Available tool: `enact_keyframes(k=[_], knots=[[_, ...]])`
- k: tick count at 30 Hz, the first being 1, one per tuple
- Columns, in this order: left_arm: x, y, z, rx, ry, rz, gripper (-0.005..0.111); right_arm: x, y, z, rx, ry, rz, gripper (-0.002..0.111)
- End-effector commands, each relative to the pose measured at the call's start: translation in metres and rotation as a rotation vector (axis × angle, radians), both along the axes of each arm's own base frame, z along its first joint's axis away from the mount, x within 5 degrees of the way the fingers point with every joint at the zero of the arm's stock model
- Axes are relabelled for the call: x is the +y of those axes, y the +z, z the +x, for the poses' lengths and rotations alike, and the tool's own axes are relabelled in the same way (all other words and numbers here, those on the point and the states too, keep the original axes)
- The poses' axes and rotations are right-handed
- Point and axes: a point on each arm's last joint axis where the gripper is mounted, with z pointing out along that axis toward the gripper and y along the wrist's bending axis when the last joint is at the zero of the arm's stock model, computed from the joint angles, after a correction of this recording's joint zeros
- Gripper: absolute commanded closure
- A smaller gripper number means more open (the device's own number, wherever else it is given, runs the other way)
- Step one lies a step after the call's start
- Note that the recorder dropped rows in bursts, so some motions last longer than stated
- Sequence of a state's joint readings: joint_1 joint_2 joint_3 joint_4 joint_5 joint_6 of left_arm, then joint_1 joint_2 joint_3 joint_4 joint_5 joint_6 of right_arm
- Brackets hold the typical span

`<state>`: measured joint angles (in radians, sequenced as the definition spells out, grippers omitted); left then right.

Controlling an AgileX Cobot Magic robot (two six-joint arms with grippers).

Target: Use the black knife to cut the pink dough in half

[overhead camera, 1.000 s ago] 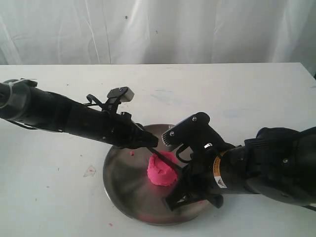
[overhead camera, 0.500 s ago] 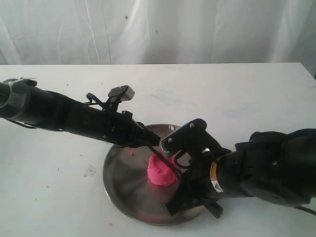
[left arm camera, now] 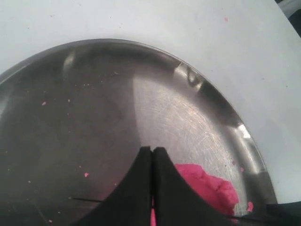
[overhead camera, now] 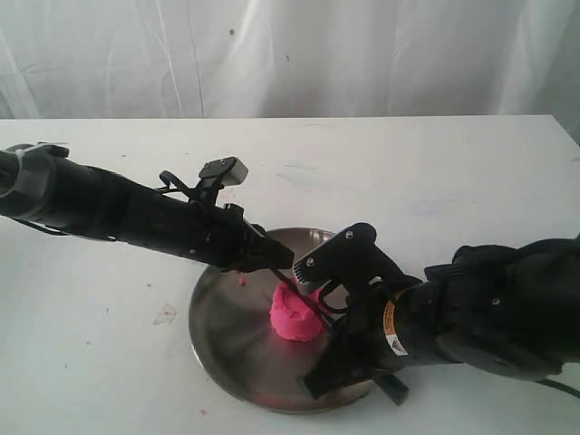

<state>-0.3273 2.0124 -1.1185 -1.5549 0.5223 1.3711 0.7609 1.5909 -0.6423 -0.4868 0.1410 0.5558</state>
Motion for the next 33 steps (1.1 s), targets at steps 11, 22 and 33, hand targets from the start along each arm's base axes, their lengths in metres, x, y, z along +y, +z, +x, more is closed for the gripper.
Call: enact_keyframes(k=[11, 22, 33], knots=[[0.004, -0.013, -0.009, 0.028, -0.012, 0.069, 0.107, -0.001, 0.003, 0.000, -0.011, -0.002, 0.015, 0.108], [0.004, -0.013, -0.009, 0.027, -0.011, 0.072, 0.107, -0.002, 0.007, 0.000, -0.020, -0.003, 0.022, 0.108], [0.003, -0.012, -0.010, 0.031, -0.025, 0.058, 0.107, -0.001, -0.005, 0.001, 0.016, -0.018, 0.003, 0.108]])
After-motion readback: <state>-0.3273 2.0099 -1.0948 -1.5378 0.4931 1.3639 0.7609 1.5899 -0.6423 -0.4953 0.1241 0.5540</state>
